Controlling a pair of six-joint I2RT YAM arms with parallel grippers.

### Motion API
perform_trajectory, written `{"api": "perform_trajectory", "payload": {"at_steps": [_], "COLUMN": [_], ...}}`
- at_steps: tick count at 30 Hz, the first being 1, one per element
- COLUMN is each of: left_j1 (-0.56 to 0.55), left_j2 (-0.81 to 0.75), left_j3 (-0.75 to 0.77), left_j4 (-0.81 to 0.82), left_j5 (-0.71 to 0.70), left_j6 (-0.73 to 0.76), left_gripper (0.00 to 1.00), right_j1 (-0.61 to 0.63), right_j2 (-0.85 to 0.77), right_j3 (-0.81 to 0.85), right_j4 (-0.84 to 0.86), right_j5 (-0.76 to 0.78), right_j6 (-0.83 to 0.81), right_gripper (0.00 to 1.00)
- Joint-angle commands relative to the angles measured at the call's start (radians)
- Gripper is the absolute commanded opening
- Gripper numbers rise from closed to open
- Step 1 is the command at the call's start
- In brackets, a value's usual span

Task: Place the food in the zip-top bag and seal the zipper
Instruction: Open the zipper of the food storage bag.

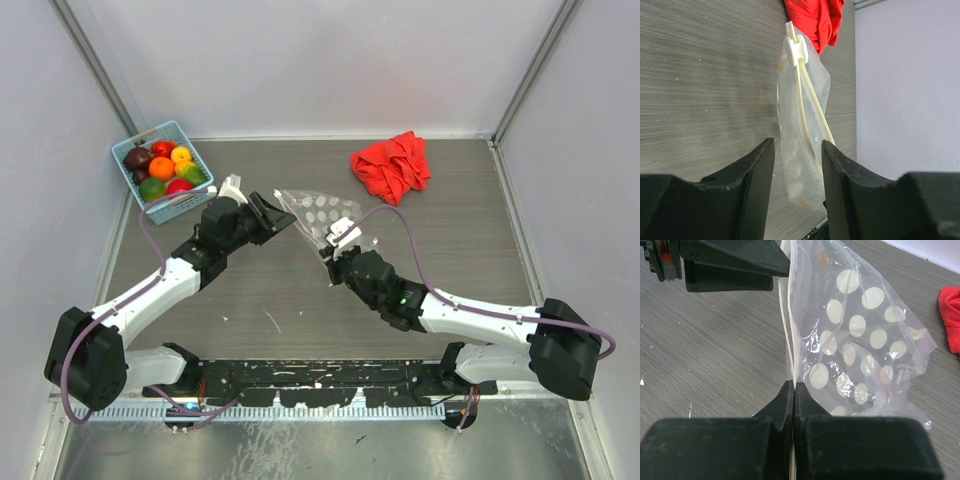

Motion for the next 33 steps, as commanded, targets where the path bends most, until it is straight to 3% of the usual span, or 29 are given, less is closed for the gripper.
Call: {"api": "perform_trajectory", "payload": {"at_steps": [1, 23, 33], "left_j1": [-0.003, -0.036, -0.063], "left_j2": [-0.028, 0.037, 0.083], "left_j3": [-0.001, -0.001, -0.010], "left_j4": [0.055, 0.083, 0.095], "left_j5": [-0.032, 0.008, 0.009], "left_j6": [0.002, -0.021, -0.022], "left_gripper": [0.43, 0.31, 0.20], "right_j1": [0.007, 0.021, 0.028], "right_j2": [-0.001, 0.044, 0.047], "right_j3": [0.012, 0.032, 0.039], "right_j4": [0.078, 0.091, 0.090], "right_j5": [0.023, 0.008, 0.002], "right_j6": [-0.006, -0.015, -0.010], "right_gripper": [0.00, 0.01, 0.03]}}
